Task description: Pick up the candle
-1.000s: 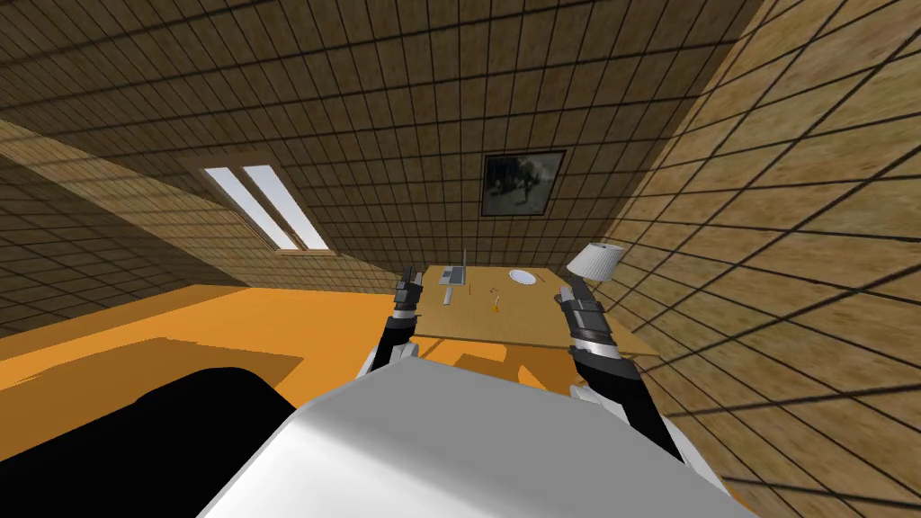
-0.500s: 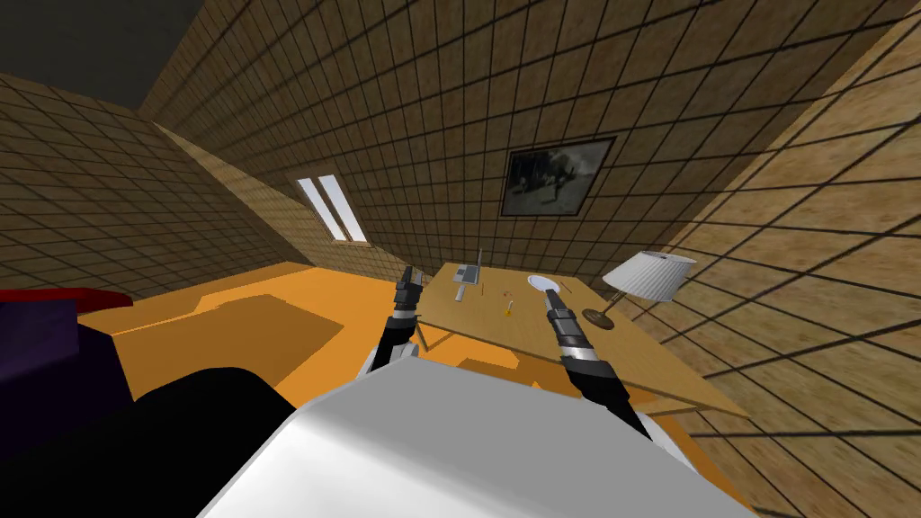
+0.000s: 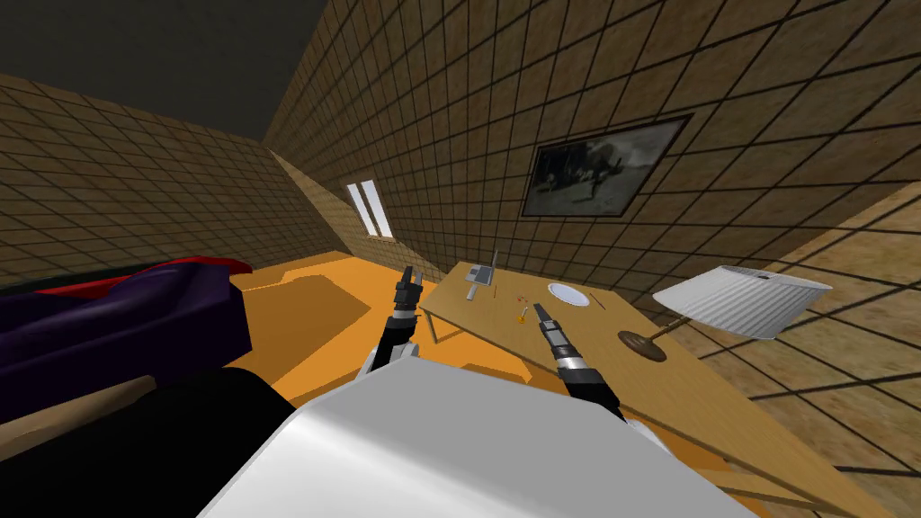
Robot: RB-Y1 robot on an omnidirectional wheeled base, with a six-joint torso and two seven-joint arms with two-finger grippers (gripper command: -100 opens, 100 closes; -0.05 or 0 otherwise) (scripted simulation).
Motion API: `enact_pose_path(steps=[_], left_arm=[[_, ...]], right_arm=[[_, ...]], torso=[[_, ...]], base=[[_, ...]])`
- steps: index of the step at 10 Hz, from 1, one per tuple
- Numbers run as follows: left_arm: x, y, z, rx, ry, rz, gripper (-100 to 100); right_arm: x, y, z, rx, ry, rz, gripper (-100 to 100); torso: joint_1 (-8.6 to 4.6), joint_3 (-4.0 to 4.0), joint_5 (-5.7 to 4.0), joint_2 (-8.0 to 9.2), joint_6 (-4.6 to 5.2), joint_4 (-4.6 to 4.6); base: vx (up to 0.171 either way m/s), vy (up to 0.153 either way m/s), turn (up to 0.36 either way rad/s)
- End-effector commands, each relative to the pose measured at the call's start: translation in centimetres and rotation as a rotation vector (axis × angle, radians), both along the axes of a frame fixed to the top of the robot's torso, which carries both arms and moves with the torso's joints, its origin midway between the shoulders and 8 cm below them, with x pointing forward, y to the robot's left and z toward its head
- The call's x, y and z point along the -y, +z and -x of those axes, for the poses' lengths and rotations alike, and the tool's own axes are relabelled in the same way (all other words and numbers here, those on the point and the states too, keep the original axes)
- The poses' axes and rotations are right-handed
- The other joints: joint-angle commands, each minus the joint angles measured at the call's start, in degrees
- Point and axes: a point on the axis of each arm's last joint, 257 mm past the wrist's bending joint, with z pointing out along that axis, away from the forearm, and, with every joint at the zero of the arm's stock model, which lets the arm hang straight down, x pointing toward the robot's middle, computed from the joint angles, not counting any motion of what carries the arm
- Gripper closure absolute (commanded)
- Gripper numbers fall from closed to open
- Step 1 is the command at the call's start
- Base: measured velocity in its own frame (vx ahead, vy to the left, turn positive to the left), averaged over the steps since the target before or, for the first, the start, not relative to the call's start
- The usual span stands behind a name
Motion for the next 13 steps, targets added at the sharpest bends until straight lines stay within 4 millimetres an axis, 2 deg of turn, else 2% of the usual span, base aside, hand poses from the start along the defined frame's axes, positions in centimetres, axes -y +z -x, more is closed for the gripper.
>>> enact_pose_path(steps=[1, 3, 4, 6, 7, 8, 9, 10, 11, 12, 13], left_arm=[[0.0, 0.0, 0.0, 0.000, 0.000, 0.000, 0], [0.0, 0.0, 0.0, 0.000, 0.000, 0.000, 0], [0.0, 0.0, 0.0, 0.000, 0.000, 0.000, 0], [0.0, 0.0, 0.0, 0.000, 0.000, 0.000, 0], [0.0, 0.0, 0.0, 0.000, 0.000, 0.000, 0], [0.0, 0.0, 0.0, 0.000, 0.000, 0.000, 0], [0.0, 0.0, 0.0, 0.000, 0.000, 0.000, 0], [0.0, 0.0, 0.0, 0.000, 0.000, 0.000, 0], [0.0, 0.0, 0.0, 0.000, 0.000, 0.000, 0], [0.0, 0.0, 0.0, 0.000, 0.000, 0.000, 0], [0.0, 0.0, 0.0, 0.000, 0.000, 0.000, 0]], right_arm=[[0.4, -1.8, 0.3, -0.046, 0.006, 0.019, -100], [0.8, -6.2, 1.2, -0.155, 0.030, 0.071, -100], [1.1, -6.9, 1.3, -0.169, 0.028, 0.076, -100], [2.3, -11.6, 2.9, -0.286, 0.046, 0.134, -100], [2.5, -12.1, 3.0, -0.296, 0.046, 0.141, -100], [3.1, -13.8, 3.9, -0.343, 0.057, 0.170, -100], [3.5, -14.5, 4.1, -0.359, 0.053, 0.176, -100], [3.5, -14.5, 4.1, -0.359, 0.053, 0.176, -100], [4.6, -16.8, 5.3, -0.419, 0.060, 0.211, -100], [4.7, -16.9, 5.4, -0.423, 0.058, 0.212, -100], [6.1, -19.2, 6.8, -0.487, 0.063, 0.250, -100]], torso=[[0.00, 0.00, 0.00, 0.00, 0.00, 0.00], [0.04, -0.02, 0.01, -0.04, 0.01, -0.01], [0.02, -0.02, 0.01, -0.04, 0.00, -0.01], [0.05, -0.04, 0.01, -0.06, 0.01, -0.01], [0.06, -0.04, 0.01, -0.08, 0.01, -0.01], [0.05, -0.04, 0.02, -0.06, 0.08, -0.01], [0.05, -0.04, 0.02, -0.06, 0.04, -0.01], [0.06, -0.04, 0.02, -0.08, 0.06, -0.01], [0.07, -0.05, 0.02, -0.10, 0.08, -0.01], [0.09, -0.06, 0.02, -0.10, 0.04, -0.02], [0.07, -0.06, 0.02, -0.11, 0.07, -0.02]], base=[[-0.016, -0.020, 0.159], [-0.015, -0.012, 0.340], [-0.014, -0.013, 0.209], [-0.011, -0.005, 0.388], [-0.007, -0.009, 0.149], [-0.008, -0.001, 0.227], [-0.006, -0.004, 0.201], [-0.002, -0.004, 0.017], [-0.002, 0.007, 0.248], [-0.002, -0.001, 0.175], [-0.002, 0.003, 0.315]])
